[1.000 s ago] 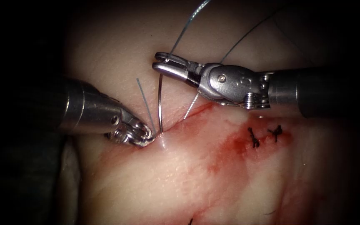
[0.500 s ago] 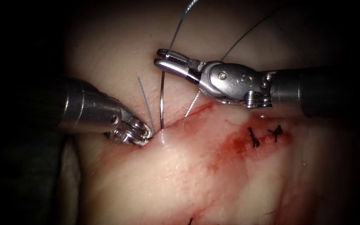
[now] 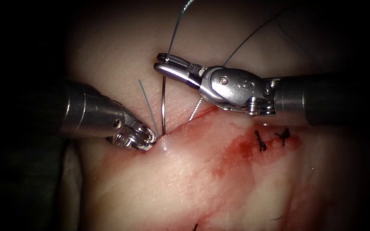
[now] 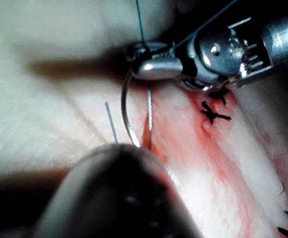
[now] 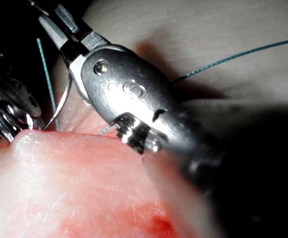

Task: Wound Closure

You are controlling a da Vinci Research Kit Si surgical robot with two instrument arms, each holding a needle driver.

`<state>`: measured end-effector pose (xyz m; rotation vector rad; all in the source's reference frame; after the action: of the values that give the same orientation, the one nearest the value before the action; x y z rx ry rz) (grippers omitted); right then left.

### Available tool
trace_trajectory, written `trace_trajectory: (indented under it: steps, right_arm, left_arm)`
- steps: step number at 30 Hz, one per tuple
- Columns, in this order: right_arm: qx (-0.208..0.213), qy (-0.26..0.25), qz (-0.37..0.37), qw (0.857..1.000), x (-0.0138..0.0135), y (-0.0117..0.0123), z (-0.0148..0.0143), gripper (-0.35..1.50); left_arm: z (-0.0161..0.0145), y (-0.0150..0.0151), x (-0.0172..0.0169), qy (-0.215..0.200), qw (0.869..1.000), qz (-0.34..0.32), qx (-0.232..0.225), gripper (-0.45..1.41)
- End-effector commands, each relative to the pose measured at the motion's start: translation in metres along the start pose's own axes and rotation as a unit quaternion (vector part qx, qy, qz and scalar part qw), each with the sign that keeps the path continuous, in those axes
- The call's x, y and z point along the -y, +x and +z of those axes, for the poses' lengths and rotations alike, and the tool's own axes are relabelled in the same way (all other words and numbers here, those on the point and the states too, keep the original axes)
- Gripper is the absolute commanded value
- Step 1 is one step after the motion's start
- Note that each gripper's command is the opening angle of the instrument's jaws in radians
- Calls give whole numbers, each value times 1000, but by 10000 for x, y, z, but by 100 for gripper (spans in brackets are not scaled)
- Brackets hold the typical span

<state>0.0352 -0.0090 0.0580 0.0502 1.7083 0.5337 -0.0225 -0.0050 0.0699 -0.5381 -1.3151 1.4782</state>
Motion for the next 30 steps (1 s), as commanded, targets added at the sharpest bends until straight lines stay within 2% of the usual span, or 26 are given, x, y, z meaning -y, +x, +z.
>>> trace_trajectory:
  steps: [1,10,19,27,30]
  right_arm:
    - [1,-2,0,1000,-3,-1,9,-35]
    - [-2,-5,5,1000,-4,3,10,-35]
    - [-3,-5,55,998,1,8,12,-35]
    - [0,-23,98,995,2,9,9,-35]
    - [7,-44,111,993,3,9,8,-35]
  left_arm:
    - [7,2,3,0,1000,0,0,-45]
    - [7,2,3,0,1000,0,0,-45]
    - [7,2,3,0,1000,0,0,-45]
    - [7,2,3,0,1000,0,0,-45]
    - [7,2,3,0,1000,0,0,-45]
